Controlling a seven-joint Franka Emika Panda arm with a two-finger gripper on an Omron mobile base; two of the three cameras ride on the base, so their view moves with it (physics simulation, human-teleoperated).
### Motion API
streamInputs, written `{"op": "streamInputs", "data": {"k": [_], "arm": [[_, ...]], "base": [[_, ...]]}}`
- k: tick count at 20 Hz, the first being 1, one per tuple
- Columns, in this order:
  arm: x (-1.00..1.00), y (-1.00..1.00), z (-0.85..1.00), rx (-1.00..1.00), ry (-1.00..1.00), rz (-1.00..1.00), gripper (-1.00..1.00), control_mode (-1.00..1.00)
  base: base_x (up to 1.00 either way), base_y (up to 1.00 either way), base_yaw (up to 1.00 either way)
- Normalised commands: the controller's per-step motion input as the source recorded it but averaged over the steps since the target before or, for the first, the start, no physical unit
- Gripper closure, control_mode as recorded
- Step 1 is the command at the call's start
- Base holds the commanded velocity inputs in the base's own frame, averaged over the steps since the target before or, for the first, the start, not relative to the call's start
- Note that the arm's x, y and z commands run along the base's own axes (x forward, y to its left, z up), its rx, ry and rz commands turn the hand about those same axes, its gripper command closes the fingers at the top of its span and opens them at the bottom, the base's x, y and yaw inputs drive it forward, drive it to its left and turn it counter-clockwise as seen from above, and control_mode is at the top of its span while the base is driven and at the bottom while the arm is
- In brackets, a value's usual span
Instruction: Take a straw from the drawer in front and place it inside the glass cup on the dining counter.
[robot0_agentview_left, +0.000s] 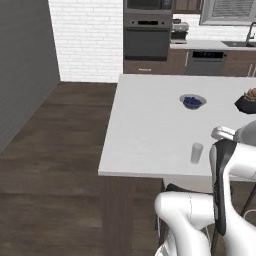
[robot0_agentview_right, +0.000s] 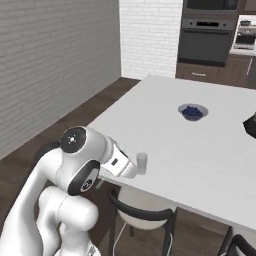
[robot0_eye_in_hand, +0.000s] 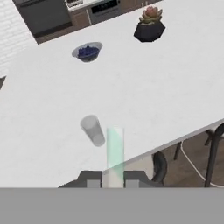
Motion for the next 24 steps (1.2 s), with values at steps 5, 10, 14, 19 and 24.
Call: {"op": "streamInputs", "data": {"k": [5,10,14,19,24], "arm": [[0.0,0.02,0.14,-0.04,-0.04,-0.01,1.0,-1.0],[-0.32,0.0,0.9,-0.22,-0.52,0.06,1.0,-1.0],[-0.09,-0.14,0.72,-0.08,-0.64,0.36,1.0,-1.0],[0.07,-0.17,0.48,0.0,-0.41,0.45,1.0,-1.0],[0.58,-0.02,0.14,-0.02,-0.19,0.48,1.0,-1.0]], "base": [[0.47,0.15,-0.1],[0.0,0.0,0.0],[0.0,0.0,0.0],[0.0,0.0,0.0],[0.0,0.0,0.0]]}}
